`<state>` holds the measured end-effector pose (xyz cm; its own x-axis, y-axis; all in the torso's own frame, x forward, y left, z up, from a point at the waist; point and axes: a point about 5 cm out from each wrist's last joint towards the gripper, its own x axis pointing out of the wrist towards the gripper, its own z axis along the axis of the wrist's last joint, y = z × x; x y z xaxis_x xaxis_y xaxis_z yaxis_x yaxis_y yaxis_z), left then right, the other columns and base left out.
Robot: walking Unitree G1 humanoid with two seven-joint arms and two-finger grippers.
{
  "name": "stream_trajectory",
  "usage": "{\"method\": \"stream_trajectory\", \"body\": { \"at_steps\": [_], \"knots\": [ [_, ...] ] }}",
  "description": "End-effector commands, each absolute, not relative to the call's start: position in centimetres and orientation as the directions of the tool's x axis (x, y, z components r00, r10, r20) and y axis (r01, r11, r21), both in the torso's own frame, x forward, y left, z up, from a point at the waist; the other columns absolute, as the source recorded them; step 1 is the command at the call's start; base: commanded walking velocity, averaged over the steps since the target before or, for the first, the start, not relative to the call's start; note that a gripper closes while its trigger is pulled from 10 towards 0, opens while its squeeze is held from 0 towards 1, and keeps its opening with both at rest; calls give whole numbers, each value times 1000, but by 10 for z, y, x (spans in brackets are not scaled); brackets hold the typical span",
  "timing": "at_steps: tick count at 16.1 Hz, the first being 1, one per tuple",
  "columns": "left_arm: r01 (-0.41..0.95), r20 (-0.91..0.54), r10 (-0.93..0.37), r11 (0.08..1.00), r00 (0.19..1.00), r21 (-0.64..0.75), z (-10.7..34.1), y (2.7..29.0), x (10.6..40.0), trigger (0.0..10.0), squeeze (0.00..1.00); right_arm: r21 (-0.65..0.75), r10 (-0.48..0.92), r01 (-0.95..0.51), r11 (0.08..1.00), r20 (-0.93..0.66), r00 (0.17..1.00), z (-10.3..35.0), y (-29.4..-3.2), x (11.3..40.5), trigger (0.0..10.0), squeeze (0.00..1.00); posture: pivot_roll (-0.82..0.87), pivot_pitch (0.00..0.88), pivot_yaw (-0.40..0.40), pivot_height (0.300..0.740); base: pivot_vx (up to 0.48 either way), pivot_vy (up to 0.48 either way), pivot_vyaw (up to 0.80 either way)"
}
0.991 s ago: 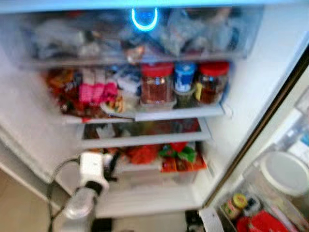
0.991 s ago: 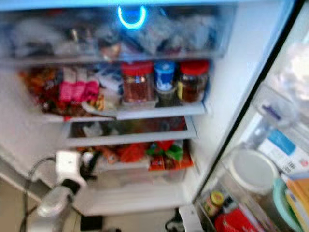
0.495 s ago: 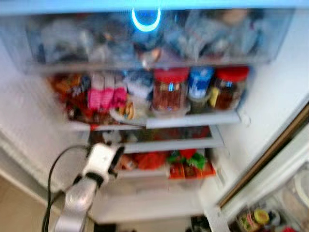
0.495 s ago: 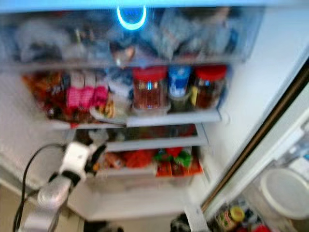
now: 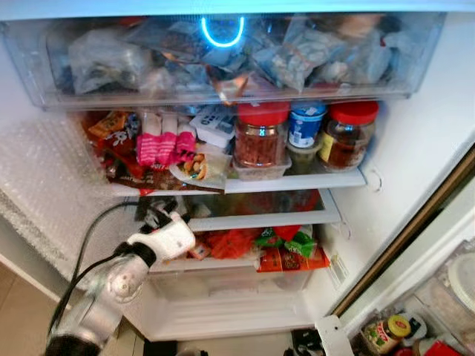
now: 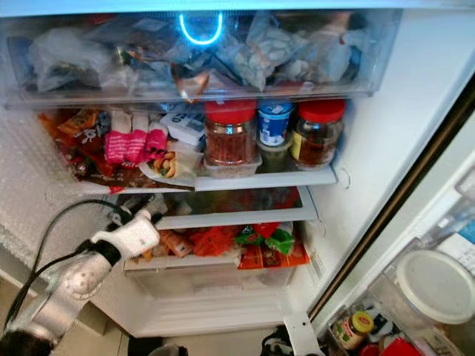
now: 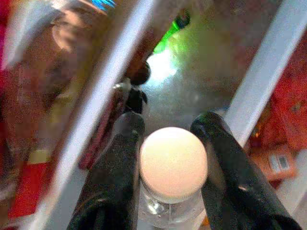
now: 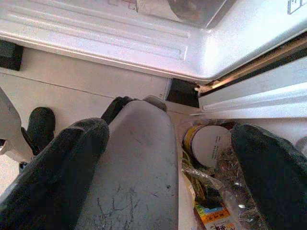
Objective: Restocking fridge
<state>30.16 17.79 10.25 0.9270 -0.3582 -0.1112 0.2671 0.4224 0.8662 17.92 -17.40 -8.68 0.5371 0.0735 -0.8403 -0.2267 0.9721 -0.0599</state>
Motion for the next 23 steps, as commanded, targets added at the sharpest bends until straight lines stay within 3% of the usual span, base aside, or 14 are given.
{"method": "stream_trajectory", "body": {
  "at_steps": [1,5,9,11,12,15,19,23],
  "knots": [
    [265,-142,-358,323,923,909,95,180,307,10000,0,-43,69,-219,975,-875,479,-95,-174,162,10000,0,28,81,-11,656,0,0,0],
    [216,-140,-234,345,962,913,80,203,317,10000,0,-42,65,-211,977,-876,478,-96,-174,160,10000,0,9,98,-11,656,0,0,0],
    [204,-90,-272,426,958,881,79,198,315,10000,0,-43,62,-205,978,-878,475,-97,-176,158,10000,0,-5,111,-12,656,0,0,0],
    [237,-78,-282,592,956,770,73,192,308,10000,0,-44,61,-206,978,-878,474,-97,-176,157,10000,0,0,112,-13,656,0,0,0],
    [226,-51,-247,754,968,617,71,189,304,10000,0,-43,62,-208,977,-879,473,-97,-176,157,10000,0,2,113,-14,656,0,0,0],
    [146,-27,-146,931,989,335,62,191,285,10000,0,-43,65,-214,976,-879,472,-96,-177,158,10000,0,6,116,-15,656,0,0,0],
    [85,-13,-84,977,996,193,60,193,269,10000,0,-42,68,-219,975,-880,471,-96,-177,158,10000,0,22,110,-12,656,0,0,0],
    [80,-17,-78,985,997,154,60,197,270,10000,0,-39,73,-225,973,-879,471,-96,-176,159,10000,0,27,95,-11,656,0,0,0]
  ]
}}
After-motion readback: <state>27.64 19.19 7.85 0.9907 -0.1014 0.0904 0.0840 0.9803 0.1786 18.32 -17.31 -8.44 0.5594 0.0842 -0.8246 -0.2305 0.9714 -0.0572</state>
